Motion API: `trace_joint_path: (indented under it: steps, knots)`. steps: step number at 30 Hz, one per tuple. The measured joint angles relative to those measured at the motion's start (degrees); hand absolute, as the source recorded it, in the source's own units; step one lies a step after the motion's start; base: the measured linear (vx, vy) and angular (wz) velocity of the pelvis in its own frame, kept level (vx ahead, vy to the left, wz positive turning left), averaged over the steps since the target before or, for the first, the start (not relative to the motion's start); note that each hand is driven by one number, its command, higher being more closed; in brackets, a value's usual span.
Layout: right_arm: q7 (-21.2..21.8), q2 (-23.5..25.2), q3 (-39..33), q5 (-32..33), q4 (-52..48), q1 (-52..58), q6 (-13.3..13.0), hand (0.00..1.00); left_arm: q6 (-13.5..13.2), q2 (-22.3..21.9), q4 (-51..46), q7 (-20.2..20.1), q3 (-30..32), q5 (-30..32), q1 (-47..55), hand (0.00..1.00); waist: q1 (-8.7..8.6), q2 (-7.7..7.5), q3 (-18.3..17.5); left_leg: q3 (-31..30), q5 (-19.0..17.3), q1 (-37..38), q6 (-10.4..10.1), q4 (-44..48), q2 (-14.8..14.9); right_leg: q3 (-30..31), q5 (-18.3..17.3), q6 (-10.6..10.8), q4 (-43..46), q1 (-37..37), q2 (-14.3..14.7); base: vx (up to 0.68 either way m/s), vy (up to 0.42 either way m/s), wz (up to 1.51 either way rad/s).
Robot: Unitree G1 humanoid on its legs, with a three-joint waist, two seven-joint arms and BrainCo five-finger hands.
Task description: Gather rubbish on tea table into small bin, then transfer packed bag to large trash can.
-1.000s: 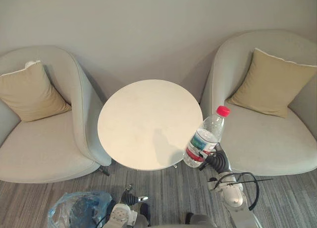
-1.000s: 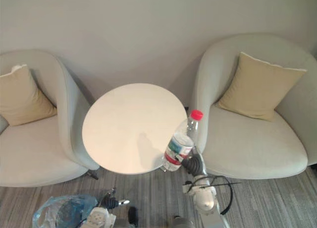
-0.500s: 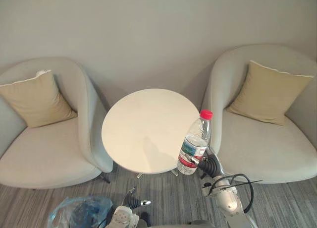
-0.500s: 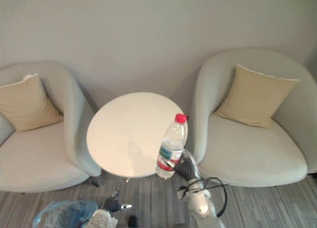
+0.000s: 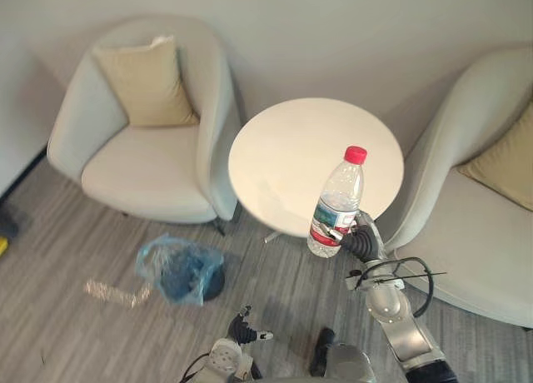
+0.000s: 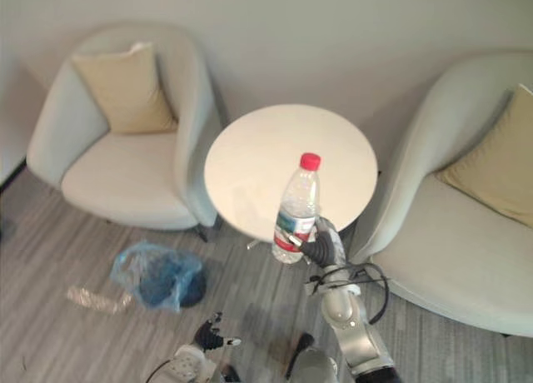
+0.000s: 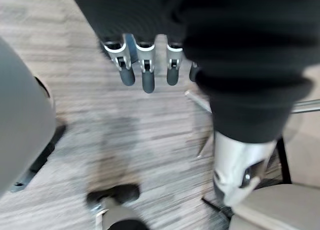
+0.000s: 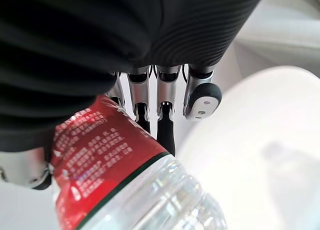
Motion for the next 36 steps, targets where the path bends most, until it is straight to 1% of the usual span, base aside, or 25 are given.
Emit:
trace_joint_path:
  steps: [1,2,3,5,6,7,8,9,12,13,14,17,18,20,22,23,25,26,28,29,30,31,33,35,36]
  knots:
    - [0.0,1.0,1.1,-0.1,0.9,0.2,0.0,1.0,-0.1,0.0,0.0,0.0,1.2,0.3,0.5,0.0,-0.07,0.2,-0.2,-1.2,0.0,0.4,0.6,-1.0,-1.1,1.9,0.1,0.4,0.3,-0.1,-0.3,-0.19,0.092,0.28]
    - [0.2,1.9,0.9,-0.1,1.7,0.7,0.1,1.0,-0.1,0.5,0.2,0.0,1.3,0.3,0.6,0.0,-0.64,0.06,-0.2,-2.9,0.2,-0.1,1.4,-1.6,-2.0,6.9,-0.6,1.0,1.4,-0.8,-0.1,-0.16,0.07,0.48]
    - [0.2,2.1,0.6,-0.1,1.9,1.2,0.1,1.0,-0.1,0.7,0.2,0.0,1.4,0.3,0.6,0.0,-0.84,-0.05,-0.2,-4.1,0.2,-0.6,1.5,-1.6,-2.5,9.4,-1.1,1.3,1.9,-1.0,0.1,-0.1,0.025,0.92]
    - [0.6,2.3,-0.2,-0.1,2.7,3.2,0.3,1.0,-0.1,0.8,-0.1,0.1,1.9,0.4,0.6,0.0,-1.07,-0.49,-0.1,-9.0,0.5,-2.0,2.4,-1.7,-3.8,16.7,-5.4,2.5,2.9,-1.0,2.1,-0.06,-0.074,1.04]
    - [0.8,2.3,-0.3,-0.1,2.9,3.7,0.2,1.0,-0.1,0.8,0.0,0.1,2.3,0.4,0.6,0.0,-1.11,-0.74,0.1,-10.0,0.6,-2.1,2.5,-1.9,-4.1,18.8,-6.8,2.8,3.4,-1.0,2.8,-0.01,-0.134,1.11]
    - [1.1,2.4,-0.4,-0.1,3.5,4.8,0.3,1.0,-0.1,1.0,0.1,0.1,3.0,1.0,0.7,0.0,-1.3,-1.43,0.0,-12.5,1.4,-2.4,3.0,-2.6,-4.9,22.8,-9.4,3.3,5.1,-1.1,4.2,0.05,-0.119,1.2]
    - [1.3,2.4,-0.9,-0.1,3.5,5.9,0.3,1.0,-0.1,0.9,0.2,0.0,3.0,1.3,0.7,0.0,-1.44,-1.66,-0.1,-14.6,2.5,-2.9,3.1,-3.2,-5.7,24.3,-11.2,3.4,6.3,-1.1,5.1,0.07,-0.108,1.23]
    - [1.3,2.4,-1.3,-0.1,3.6,6.5,0.3,1.0,-0.1,0.9,0.2,0.1,3.0,1.3,0.7,0.0,-1.43,-1.84,-0.2,-15.5,3.0,-3.3,3.1,-3.5,-5.9,24.9,-11.6,3.1,6.6,-1.1,5.3,0.1,-0.077,1.05]
    - [1.7,2.3,-1.7,-0.1,3.8,6.9,0.3,1.0,-0.2,0.9,0.5,0.1,3.5,1.3,0.4,0.0,-1.04,-1.94,-0.6,-19.2,4.4,-4.9,3.0,-3.4,-6.8,21.2,-12.1,3.0,6.6,-0.4,4.1,0.13,-0.019,0.84]
    - [1.9,2.4,-1.7,0.0,3.8,6.9,0.3,1.0,-0.2,1.0,0.5,0.1,3.6,1.2,0.3,0.0,-0.75,-2.15,-0.9,-20.3,4.7,-5.6,2.8,-3.4,-7.1,19.9,-11.6,2.2,6.6,-0.1,3.7,0.15,-0.013,0.64]
    - [2.1,2.4,-1.7,0.0,3.8,6.9,0.3,1.0,-0.2,1.0,0.5,0.1,3.6,1.2,0.3,0.0,-0.39,-2.19,-0.9,-20.7,4.8,-5.7,2.8,-3.4,-7.2,19.5,-11.4,2.1,6.1,0.5,3.7,0.22,0.012,0.72]
    - [2.5,2.9,-1.5,0.0,3.8,6.9,0.3,1.0,-0.2,1.3,0.5,0.2,3.6,1.2,0.5,0.0,-0.03,-2.68,-1.3,-20.8,4.8,-5.6,2.8,-3.0,-7.5,19.6,-11.4,2.1,4.1,3.0,3.5,0.2,0.043,0.49]
    - [2.6,3.1,-1.3,0.1,3.8,6.8,0.3,1.0,-0.2,1.5,0.5,0.2,3.7,1.2,0.5,0.0,0.24,-2.92,-1.6,-20.7,4.6,-5.8,3.0,-1.8,-7.7,19.7,-11.4,2.1,3.7,3.7,3.4,0.2,0.047,0.54]
    - [2.6,3.1,-1.0,0.2,3.8,6.7,0.1,1.0,-0.2,1.8,0.1,0.2,3.7,1.1,0.5,0.0,0.35,-2.94,-1.8,-19.7,3.5,-9.3,3.1,3.8,-7.5,19.2,-11.0,2.1,4.1,3.7,3.3,0.15,0.05,0.57]
    - [2.6,2.7,-1.2,0.3,3.8,7.8,0.2,1.0,-0.2,2.0,-1.5,0.2,3.7,0.5,0.6,0.0,0.42,-2.9,-1.6,-13.8,2.7,-13.5,3.6,14.2,-6.3,17.3,-11.0,2.0,4.3,6.2,2.7,0.08,0.059,0.78]
    - [2.5,2.6,-1.2,0.3,3.8,8.2,0.2,1.0,-0.2,2.0,-1.8,0.2,3.7,0.1,0.7,0.0,0.45,-2.89,-1.6,-11.7,2.7,-13.6,3.6,15.8,-5.6,16.8,-11.0,2.0,4.3,7.3,2.7,0.09,0.036,0.63]
    - [2.1,2.4,-1.2,0.4,3.8,9.7,0.1,1.0,-0.2,2.2,-2.9,0.3,4.3,-0.7,1.7,0.0,0.89,-2.81,-2.0,-5.1,2.8,-13.5,3.7,19.7,-3.5,15.7,-11.1,1.8,4.8,9.6,2.7,0.09,0.027,0.41]
    - [2.1,2.5,-1.2,0.4,3.8,9.7,0.1,1.0,-0.2,2.1,-3.2,0.3,5.5,-1.0,2.0,0.0,1.54,-2.96,-2.4,-4.3,2.8,-13.7,3.7,19.2,-3.4,15.7,-11.1,1.8,4.6,9.8,2.4,0.06,0.018,0.2]
    - [2.0,2.8,-1.3,0.4,3.5,9.2,0.1,1.0,-0.2,2.3,-3.6,0.2,6.0,-0.9,2.0,0.0,1.75,-3.13,-2.4,-4.2,2.9,-15.5,3.8,19.7,-3.6,15.4,-11.1,1.8,2.9,9.7,1.9,0.05,0.024,0.19]
    - [1.9,3.0,-1.3,0.4,3.6,9.0,0.2,1.0,-0.2,2.4,-3.7,0.3,6.3,-0.9,1.7,0.0,1.89,-3.78,-1.8,-3.8,1.2,-17.3,4.7,20.4,-3.6,15.6,-11.1,1.8,1.7,10.0,1.3,0.04,0.03,0.29]
    - [1.8,2.8,-1.5,0.4,3.6,8.6,0.3,1.0,-0.3,2.3,-3.7,0.3,6.3,-0.9,1.6,0.0,1.93,-3.21,-1.7,-4.1,0.3,-17.2,5.3,17.5,-3.6,15.7,-11.1,1.9,1.6,10.1,1.4,0.02,0.046,0.27]
    - [1.3,2.4,-2.3,0.4,3.6,8.3,0.3,1.0,-0.2,1.7,-3.7,0.3,5.7,-0.7,1.7,0.0,1.64,-1.93,-1.7,-4.5,5.2,-16.3,5.3,10.4,-1.9,15.6,-11.4,2.3,2.1,9.9,2.6,0.05,0.073,0.14]
    - [1.2,2.8,-2.3,0.3,4.1,7.4,0.7,1.0,-0.2,2.3,-3.9,0.4,5.8,-0.3,1.7,0.0,2.03,-2.01,-1.7,-4.1,4.9,-15.1,5.7,8.8,-2.7,15.7,-11.5,2.4,2.8,9.5,2.0,0.06,0.073,0.06]
    - [1.2,3.6,-1.1,0.2,4.1,5.8,0.7,1.0,-0.2,3.0,-3.9,0.4,5.8,0.1,1.1,0.0,2.24,-3.08,-1.2,-3.6,4.8,-13.3,5.8,7.3,-3.5,16.8,-11.5,2.5,4.5,9.2,1.3,0.03,0.034,-0.11]
    - [1.2,3.7,-1.0,0.2,4.1,5.5,0.6,1.0,-0.1,2.9,-3.7,0.4,5.8,0.2,1.1,0.0,2.33,-3.12,-1.2,-3.2,4.5,-12.6,6.2,6.8,-3.7,17.3,-11.6,2.5,5.6,9.0,1.1,0.02,0.038,-0.29]
